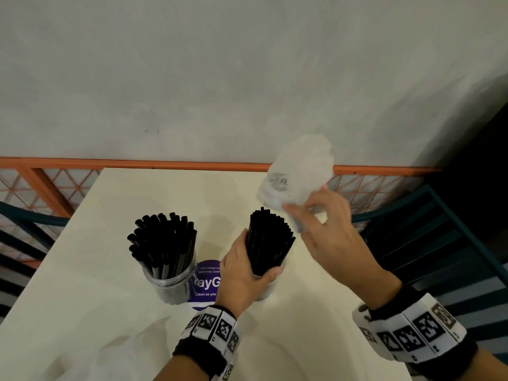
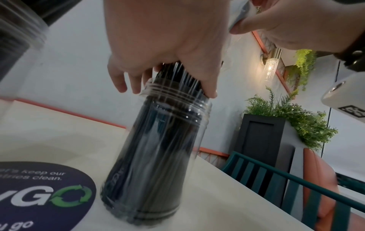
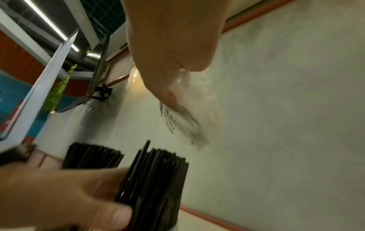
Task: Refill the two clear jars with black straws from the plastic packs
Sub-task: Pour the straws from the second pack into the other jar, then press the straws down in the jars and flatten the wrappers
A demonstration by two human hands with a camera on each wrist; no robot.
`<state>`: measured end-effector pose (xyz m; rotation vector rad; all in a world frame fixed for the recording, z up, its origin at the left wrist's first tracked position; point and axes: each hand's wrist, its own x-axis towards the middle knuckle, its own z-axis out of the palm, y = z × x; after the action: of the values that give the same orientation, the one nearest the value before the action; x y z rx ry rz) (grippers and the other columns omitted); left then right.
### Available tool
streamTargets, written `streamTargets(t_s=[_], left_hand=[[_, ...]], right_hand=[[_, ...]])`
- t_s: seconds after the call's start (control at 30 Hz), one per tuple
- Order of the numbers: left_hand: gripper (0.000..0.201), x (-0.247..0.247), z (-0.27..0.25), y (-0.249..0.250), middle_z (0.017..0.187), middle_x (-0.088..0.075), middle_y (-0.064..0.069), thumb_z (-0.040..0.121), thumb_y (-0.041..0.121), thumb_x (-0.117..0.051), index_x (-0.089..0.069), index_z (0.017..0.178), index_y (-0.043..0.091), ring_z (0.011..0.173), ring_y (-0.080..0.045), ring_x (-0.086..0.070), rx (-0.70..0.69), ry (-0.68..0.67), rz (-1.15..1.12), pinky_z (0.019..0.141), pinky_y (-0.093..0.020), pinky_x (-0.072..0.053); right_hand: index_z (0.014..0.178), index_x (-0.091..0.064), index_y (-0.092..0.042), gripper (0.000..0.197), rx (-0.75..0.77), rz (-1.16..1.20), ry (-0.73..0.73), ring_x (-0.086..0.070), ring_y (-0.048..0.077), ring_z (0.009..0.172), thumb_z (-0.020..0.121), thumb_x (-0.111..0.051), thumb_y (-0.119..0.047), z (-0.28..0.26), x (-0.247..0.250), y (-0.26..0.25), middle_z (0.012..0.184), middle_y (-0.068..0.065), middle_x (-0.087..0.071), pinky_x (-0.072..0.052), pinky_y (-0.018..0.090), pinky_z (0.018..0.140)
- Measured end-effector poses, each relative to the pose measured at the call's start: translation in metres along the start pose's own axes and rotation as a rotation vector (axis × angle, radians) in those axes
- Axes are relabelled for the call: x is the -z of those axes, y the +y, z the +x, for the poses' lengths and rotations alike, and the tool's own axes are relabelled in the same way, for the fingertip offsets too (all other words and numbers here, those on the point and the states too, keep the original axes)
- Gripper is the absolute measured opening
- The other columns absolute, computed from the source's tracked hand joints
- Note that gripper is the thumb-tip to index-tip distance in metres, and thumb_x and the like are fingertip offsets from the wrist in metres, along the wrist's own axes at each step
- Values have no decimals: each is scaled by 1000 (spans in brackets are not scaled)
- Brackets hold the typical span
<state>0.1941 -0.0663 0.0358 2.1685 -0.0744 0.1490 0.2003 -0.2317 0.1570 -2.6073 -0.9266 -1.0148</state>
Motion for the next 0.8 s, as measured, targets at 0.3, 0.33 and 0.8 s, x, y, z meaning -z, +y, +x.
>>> streamTargets(t_s=[0.3,0.33,0.8], left_hand=[[83,43,-37,32,138,-37,3,69,61,-55,-27,138,25,125,-12,-41,79,15,-196,102,-26,-39],[71,49,-47,41,131,-44,4,71,58,-53,-35,133,28,115,-8,-48,90,-12,-277,92,-19,-44],[28,85,-157,30,74,-73,-2,63,11,-78,-60,84,12,68,-18,-63,379,-16,-620,63,-21,-49]], right_hand=[[119,-51,-23,49,-507,316,247,-44,16,102,71,-63,-23,-33,44,-20,105,-10,-31,-40,21,95],[119,-50,-28,50,-550,413,200,-45,8,101,69,-61,-30,-44,45,-28,102,-12,-34,-38,12,93],[90,-70,-17,12,-921,1221,-589,-66,7,84,80,-69,-10,-130,43,-94,89,-2,-74,-50,16,71]])
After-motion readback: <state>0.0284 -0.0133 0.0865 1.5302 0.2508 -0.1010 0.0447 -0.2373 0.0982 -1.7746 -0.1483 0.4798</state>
